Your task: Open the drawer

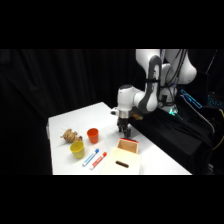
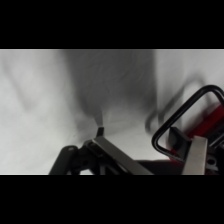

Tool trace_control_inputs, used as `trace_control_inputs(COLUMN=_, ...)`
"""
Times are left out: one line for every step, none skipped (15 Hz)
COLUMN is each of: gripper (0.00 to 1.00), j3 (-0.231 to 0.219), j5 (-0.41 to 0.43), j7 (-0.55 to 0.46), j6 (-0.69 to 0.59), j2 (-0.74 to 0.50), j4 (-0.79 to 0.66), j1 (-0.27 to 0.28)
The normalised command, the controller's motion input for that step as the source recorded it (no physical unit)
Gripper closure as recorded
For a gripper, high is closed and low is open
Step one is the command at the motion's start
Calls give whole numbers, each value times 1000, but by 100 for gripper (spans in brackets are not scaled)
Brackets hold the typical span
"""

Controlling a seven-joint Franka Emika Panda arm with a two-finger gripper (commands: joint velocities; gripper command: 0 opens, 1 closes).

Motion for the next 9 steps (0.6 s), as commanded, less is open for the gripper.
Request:
trace_control_inputs(gripper=0, j3=-190, j5=-197, j7=140, j6=-11, j2=-275, j4=-232, j1=106)
trace_control_inputs(gripper=0, j3=-212, j5=-205, j7=143, j6=-13, j2=-265, j4=-223, j1=126)
trace_control_inputs(gripper=0, j3=-222, j5=-212, j7=142, j6=-25, j2=-266, j4=-215, j1=137)
trace_control_inputs(gripper=0, j3=-223, j5=-215, j7=147, j6=-39, j2=-283, j4=-210, j1=153)
trace_control_inputs(gripper=0, j3=-206, j5=-213, j7=150, j6=-77, j2=-332, j4=-206, j1=155)
trace_control_inputs(gripper=0, j3=-170, j5=-199, j7=140, j6=-136, j2=-375, j4=-192, j1=134)
trace_control_inputs(gripper=0, j3=-156, j5=-190, j7=135, j6=-192, j2=-424, j4=-186, j1=130)
trace_control_inputs(gripper=0, j3=-142, j5=-181, j7=128, j6=-270, j2=-502, j4=-183, j1=120)
trace_control_inputs(gripper=0, j3=-173, j5=-190, j7=145, j6=-339, j2=-555, j4=-181, j1=146)
